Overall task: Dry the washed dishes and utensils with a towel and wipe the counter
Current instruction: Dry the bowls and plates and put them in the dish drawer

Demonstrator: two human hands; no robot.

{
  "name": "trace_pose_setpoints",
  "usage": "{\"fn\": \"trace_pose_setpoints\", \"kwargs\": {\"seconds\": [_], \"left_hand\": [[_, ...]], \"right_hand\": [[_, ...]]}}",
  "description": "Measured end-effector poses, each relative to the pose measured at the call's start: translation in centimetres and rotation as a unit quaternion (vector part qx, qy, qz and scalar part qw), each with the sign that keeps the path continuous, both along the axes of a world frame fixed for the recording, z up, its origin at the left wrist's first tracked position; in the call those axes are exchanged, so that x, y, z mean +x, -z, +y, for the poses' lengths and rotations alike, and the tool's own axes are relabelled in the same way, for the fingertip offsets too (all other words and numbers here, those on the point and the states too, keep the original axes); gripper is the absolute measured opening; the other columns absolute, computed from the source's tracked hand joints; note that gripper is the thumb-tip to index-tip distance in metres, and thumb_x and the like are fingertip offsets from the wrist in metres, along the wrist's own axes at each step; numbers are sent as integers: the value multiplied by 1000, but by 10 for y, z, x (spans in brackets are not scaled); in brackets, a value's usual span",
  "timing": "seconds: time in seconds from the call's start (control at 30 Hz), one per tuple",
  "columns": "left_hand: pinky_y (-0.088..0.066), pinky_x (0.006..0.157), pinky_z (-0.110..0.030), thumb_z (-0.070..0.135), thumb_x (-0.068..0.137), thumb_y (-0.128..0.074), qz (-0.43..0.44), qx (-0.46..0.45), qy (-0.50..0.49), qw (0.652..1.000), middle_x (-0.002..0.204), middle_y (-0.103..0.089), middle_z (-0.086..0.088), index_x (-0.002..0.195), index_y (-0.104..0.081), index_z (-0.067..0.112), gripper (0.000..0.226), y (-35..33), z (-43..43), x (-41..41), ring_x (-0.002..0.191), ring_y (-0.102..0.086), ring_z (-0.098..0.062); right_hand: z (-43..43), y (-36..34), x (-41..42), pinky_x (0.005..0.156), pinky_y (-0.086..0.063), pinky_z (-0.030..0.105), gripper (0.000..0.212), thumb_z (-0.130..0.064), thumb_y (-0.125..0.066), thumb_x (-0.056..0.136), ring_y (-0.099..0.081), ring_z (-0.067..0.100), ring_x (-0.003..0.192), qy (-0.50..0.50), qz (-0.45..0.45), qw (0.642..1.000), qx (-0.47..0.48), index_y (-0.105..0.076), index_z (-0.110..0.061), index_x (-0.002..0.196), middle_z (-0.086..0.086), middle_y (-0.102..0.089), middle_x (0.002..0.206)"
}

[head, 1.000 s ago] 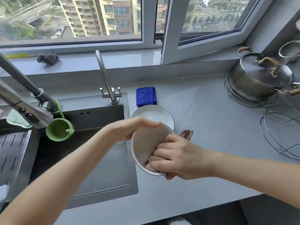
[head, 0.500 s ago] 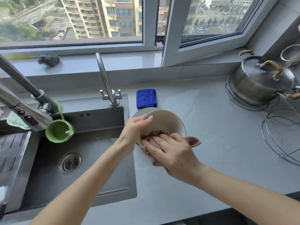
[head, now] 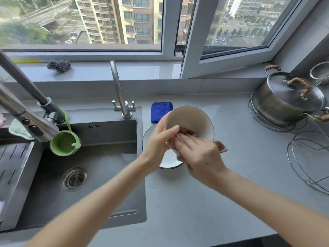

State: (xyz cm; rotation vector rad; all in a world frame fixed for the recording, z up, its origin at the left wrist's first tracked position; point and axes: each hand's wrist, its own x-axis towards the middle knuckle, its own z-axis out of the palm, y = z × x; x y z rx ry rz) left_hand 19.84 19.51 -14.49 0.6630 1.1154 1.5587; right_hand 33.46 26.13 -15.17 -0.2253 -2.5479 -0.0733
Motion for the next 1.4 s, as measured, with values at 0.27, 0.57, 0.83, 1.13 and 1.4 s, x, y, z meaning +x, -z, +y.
{"fn": "trace_pose_setpoints", "kwargs": {"seconds": [0.27, 0.57, 0.83, 1.13, 1.4], "left_hand": [[-44, 49, -20, 5, 65, -46, 28, -115, -3, 993, 60, -61, -2, 62, -71, 18, 28, -3, -3, -11, 56, -56, -16], [-48, 47, -17, 10, 65, -49, 139, -267, 333, 894, 57, -64, -5, 86, -57, 3, 24, -40, 26, -22, 50, -63, -17], [-50, 65, -45, 3, 89, -38, -130, -290, -32, 948, 96, -60, -17, 112, -52, 7, 28, 4, 10, -23, 84, -60, -35], [-58, 55, -35, -17, 85, -36, -249, -256, -98, 929, 80, -70, -22, 100, -60, -11, 29, 21, 43, 24, 66, -70, -31], [-28, 31, -12, -8, 84, -45, 47, -359, -58, 930, 43, -53, -9, 68, -61, -3, 24, -3, 48, 28, 31, -39, -7]], "right_hand": [[-6, 1, 8, 56, -52, 33, 38, -20, -36, 99, -68, 23, 82, -120, -81, 987, -72, -68, -4, 113, 6, -71, 96], [40, -33, 25, 87, -48, 40, 20, -9, -49, 98, -64, 26, 90, -314, -200, 919, 133, -66, -17, 91, 1, -67, 95], [72, -46, 63, 80, -54, 36, 13, -1, -62, 88, -66, 15, 92, -7, 40, 976, -212, -68, -12, 92, -2, -70, 96], [13, 15, 30, 115, -20, 23, 70, -60, -51, 87, -13, 11, 147, 31, 145, 846, -512, -23, -38, 148, 2, -13, 160], [62, 9, 19, 104, -40, 48, 32, -29, -47, 99, -38, 32, 136, -2, 232, 936, -264, -53, -26, 129, 15, -42, 145]]}}
